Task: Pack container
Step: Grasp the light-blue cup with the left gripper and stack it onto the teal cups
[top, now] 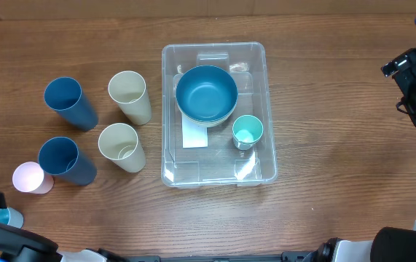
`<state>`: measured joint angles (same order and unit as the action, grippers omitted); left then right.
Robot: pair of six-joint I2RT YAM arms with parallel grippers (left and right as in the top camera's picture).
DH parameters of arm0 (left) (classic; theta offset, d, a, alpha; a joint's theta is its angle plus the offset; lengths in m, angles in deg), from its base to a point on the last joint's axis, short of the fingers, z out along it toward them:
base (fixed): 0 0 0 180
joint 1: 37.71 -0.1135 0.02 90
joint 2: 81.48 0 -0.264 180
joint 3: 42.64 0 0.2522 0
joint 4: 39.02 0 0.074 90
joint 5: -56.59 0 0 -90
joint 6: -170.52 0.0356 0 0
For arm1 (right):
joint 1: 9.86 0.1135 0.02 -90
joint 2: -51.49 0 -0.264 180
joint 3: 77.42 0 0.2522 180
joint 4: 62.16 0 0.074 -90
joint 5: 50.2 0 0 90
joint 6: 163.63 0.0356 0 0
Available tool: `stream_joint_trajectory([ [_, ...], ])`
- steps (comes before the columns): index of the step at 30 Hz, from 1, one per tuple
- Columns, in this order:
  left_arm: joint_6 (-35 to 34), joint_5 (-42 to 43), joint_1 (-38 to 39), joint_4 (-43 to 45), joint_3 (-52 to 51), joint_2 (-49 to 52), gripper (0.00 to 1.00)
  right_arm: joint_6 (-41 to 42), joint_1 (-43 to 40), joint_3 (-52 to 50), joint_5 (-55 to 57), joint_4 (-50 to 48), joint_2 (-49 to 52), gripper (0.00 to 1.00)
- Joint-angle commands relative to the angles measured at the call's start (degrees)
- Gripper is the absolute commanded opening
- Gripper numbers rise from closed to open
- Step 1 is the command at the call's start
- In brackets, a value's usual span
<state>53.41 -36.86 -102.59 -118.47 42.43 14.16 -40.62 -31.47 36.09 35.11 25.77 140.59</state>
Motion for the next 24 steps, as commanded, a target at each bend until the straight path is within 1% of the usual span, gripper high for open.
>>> stream_joint_trajectory([
  [1,-3.74,-4.59,-0.04,1.75,-1.53,-0.85,0.75,0.24,0.33,0.76,-0.13,-0.33,-0.2,1.0],
  [3,-5.16,-5.4,-0.04,2.34,-1.88,-0.85,0.72,0.24,0.33,0.76,-0.13,-0.33,-0.22,1.0],
  [4,-5.22,-5.9,-0.04,2.43,-1.88,-0.85,0.69,0.24,0.33,0.76,-0.13,-0.33,-0.2,1.0],
  [6,-5.27,-7.61,-0.04,2.51,-1.95,-0.79,0.59,0.24,0.33,0.76,-0.13,-0.33,-0.22,1.0],
  [7,-5.55,-9.03,-0.04,2.54,-2.27,-0.79,0.53,0.24,0.33,0.76,-0.13,-0.33,-0.2,1.0],
  [8,-7.02,-10.49,-0.04,2.93,-3.34,-0.79,0.52,0.24,0.33,0.76,-0.13,-0.33,-0.2,1.0],
  [11,-7.17,-10.16,-0.04,6.51,-6.05,-0.79,0.54,0.24,0.33,0.76,-0.13,-0.33,-0.2,1.0],
  [12,-6.8,-9.14,-0.02,7.63,-6.12,-0.79,0.49,0.24,0.33,0.76,-0.13,-0.33,-0.22,1.0],
  [13,-4.07,-6.64,-0.02,9.16,-6.1,-0.79,0.34,0.24,0.33,0.76,-0.13,-0.33,-0.22,1.0],
  [14,-2.73,-5.16,-0.02,10.12,-6.1,-0.79,0.23,0.24,0.33,0.76,-0.13,-0.33,-0.2,1.0],
  [16,-2.43,-3.98,-0.02,11.15,-5.73,-0.79,0.04,0.24,0.33,0.76,-0.13,-0.33,-0.2,1.0],
  [17,-2.4,-3.82,-0.02,11.23,-5.22,-0.79,0.04,0.24,0.33,0.76,-0.13,-0.33,-0.2,1.0],
  [19,0.76,-0.02,-0.02,11.3,-3.28,-0.81,0.04,0.24,0.33,0.76,-0.13,-0.33,-0.2,1.0],
  [21,1.44,5.16,-0.02,7.52,1.88,-0.9,0.04,0.24,0.33,0.76,-0.13,-0.33,-0.2,1.0],
  [22,1.44,9.09,0.04,3.37,7.65,-1.27,0.04,0.24,0.33,0.76,-0.13,-0.33,-0.22,1.0],
  [23,1.44,11.93,0.17,1.16,10.73,-1.66,0.04,0.24,0.33,0.76,-0.13,-0.33,-0.22,1.0],
  [24,1.44,17.49,1.33,-3.17,17.79,-2.99,0.04,0.24,0.33,0.76,-0.13,-0.33,-0.2,1.0],
])
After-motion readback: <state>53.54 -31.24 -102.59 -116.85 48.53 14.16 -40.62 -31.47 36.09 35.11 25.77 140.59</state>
